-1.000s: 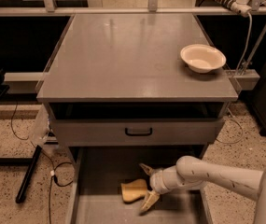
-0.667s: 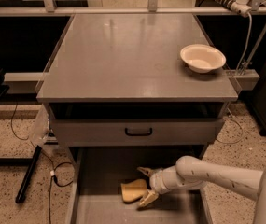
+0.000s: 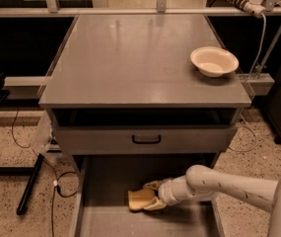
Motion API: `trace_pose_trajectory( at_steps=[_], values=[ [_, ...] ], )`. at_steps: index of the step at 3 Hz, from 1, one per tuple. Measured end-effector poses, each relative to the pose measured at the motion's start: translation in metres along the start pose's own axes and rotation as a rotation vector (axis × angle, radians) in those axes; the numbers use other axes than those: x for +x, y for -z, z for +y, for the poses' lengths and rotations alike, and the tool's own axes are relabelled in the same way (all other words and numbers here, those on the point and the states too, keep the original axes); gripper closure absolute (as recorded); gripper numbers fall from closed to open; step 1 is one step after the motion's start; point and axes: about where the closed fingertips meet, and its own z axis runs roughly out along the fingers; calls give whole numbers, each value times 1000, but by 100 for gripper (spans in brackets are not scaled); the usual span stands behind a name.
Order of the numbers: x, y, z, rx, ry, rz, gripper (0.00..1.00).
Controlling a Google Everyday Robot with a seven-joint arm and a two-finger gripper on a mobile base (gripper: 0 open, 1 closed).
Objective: Pick sponge from middle drawer and place on counter
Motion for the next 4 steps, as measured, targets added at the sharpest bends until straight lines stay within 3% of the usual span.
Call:
trace_pose_trajectory(
  at_steps=[1,2,3,4],
  values=[
    [0,0,0,0,0,0,88],
    [-5,7,7,-15,-19,5,100],
    [-30,38,19,-28,-16,-39,100],
    [-64,92,32,-6,24,-85,100]
  ],
)
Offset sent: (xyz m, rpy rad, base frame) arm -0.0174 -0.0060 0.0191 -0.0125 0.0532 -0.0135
